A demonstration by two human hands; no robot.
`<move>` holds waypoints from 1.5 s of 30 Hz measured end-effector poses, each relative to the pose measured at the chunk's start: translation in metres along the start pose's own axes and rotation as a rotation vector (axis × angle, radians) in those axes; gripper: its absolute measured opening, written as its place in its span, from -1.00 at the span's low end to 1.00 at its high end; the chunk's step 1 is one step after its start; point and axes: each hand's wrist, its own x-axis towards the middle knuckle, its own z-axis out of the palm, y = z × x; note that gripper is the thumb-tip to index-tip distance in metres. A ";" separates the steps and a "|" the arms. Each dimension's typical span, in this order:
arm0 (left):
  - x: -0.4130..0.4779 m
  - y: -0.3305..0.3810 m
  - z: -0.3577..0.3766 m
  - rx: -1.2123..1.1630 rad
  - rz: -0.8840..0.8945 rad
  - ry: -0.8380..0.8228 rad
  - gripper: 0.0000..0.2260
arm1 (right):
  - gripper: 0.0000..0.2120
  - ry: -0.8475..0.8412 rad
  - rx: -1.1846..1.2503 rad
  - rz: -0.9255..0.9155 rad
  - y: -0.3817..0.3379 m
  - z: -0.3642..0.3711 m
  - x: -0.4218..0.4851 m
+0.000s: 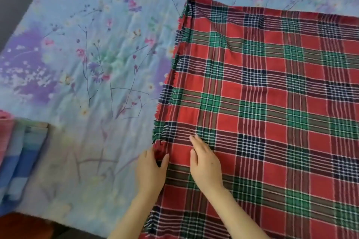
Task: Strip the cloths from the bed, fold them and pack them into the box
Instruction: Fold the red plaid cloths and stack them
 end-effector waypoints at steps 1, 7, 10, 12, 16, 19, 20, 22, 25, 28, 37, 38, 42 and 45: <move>-0.006 -0.002 -0.001 0.042 0.000 0.004 -0.71 | -0.59 0.080 0.020 0.083 0.002 0.000 -0.012; -0.037 -0.008 -0.006 0.017 -0.102 -0.052 -0.63 | -0.62 0.137 -0.088 0.271 0.017 0.009 -0.088; -0.053 -0.017 -0.002 0.023 -0.075 -0.160 -0.65 | -0.60 0.094 -0.145 0.309 0.028 0.012 -0.112; -0.063 -0.029 -0.004 0.000 -0.035 -0.177 -0.67 | -0.59 0.073 -0.163 0.338 0.035 0.015 -0.131; -0.053 -0.052 -0.011 -0.044 -0.079 -0.071 -0.73 | -0.59 0.045 -0.164 0.324 0.046 0.017 -0.155; -0.063 -0.064 -0.007 -0.015 -0.069 -0.006 -0.72 | -0.59 0.071 -0.159 0.380 0.060 0.018 -0.183; -0.073 -0.067 -0.007 -0.003 -0.099 0.021 -0.66 | -0.60 0.098 -0.155 0.417 0.066 0.018 -0.194; -0.098 -0.074 -0.007 0.014 -0.188 0.031 -0.46 | -0.62 0.169 -0.160 0.501 0.081 0.015 -0.218; -0.139 -0.096 0.003 -0.032 -0.250 0.000 -0.35 | -0.65 0.283 -0.169 0.657 0.112 0.009 -0.257; -0.172 -0.110 0.012 -0.163 -0.240 -0.013 -0.57 | -0.66 0.385 -0.121 0.810 0.147 0.002 -0.295; -0.200 -0.143 0.036 -0.278 -0.225 0.007 -0.74 | -0.44 0.660 0.579 1.416 0.283 -0.027 -0.392; -0.206 -0.144 0.045 -0.292 -0.230 -0.001 -0.75 | -0.41 0.672 0.614 1.399 0.299 -0.032 -0.401; -0.215 -0.150 0.073 -0.590 -0.415 0.077 -0.71 | -0.32 0.653 0.704 1.281 0.348 -0.045 -0.410; -0.211 -0.150 0.091 -0.843 -0.483 0.135 -0.83 | -0.28 0.675 0.751 1.219 0.385 -0.054 -0.402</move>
